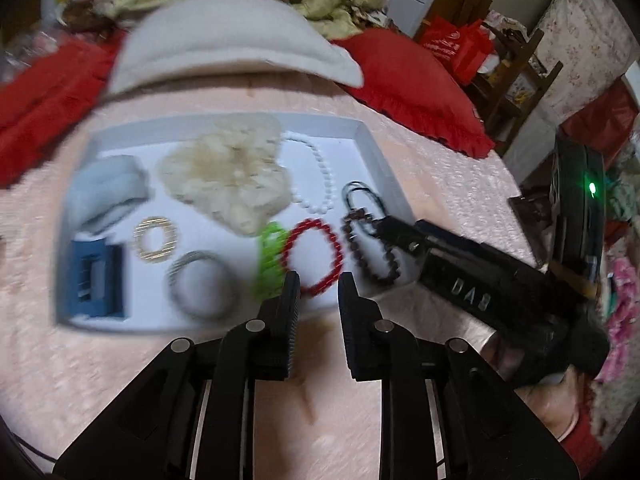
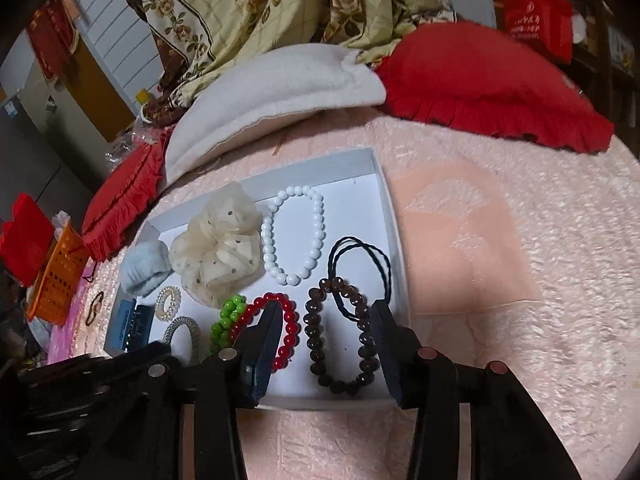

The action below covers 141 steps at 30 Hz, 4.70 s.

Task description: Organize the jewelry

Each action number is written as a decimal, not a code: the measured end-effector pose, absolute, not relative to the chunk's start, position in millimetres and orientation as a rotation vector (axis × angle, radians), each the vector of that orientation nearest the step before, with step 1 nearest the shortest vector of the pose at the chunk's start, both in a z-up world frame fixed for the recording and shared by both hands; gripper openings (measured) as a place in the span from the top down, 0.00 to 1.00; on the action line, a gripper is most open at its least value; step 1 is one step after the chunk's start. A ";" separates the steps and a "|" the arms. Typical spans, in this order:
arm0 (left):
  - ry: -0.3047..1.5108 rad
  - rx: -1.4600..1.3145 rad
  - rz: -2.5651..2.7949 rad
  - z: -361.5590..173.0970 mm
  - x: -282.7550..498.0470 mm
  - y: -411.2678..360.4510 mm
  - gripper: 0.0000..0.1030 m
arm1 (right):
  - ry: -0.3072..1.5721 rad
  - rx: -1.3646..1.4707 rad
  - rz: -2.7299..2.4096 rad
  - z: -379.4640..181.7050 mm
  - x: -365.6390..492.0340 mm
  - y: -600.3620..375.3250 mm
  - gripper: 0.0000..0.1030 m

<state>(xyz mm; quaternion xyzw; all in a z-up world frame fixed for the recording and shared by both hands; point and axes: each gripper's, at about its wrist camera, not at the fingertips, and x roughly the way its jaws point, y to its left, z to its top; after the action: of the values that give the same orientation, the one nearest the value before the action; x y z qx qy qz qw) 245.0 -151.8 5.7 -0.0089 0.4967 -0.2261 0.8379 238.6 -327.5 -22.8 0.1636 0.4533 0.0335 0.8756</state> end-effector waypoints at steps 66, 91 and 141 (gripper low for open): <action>0.760 0.024 0.010 54.4 61.6 -4.4 0.55 | 0.853 0.092 0.066 2.6 82.0 -194.5 0.56; 0.875 0.090 0.029 28.6 74.2 -27.4 0.55 | 0.830 0.025 -0.052 2.9 68.5 -231.5 0.56; 0.583 0.012 0.089 82.0 6.2 2.4 0.38 | 0.711 -0.026 -0.041 45.0 17.8 -203.1 0.53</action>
<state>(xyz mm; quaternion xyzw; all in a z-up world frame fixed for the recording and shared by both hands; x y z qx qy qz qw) 6.2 2.4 82.0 0.0062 0.2872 0.0439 0.9569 17.8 -203.1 45.0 -0.0127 0.3482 -0.0200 0.9371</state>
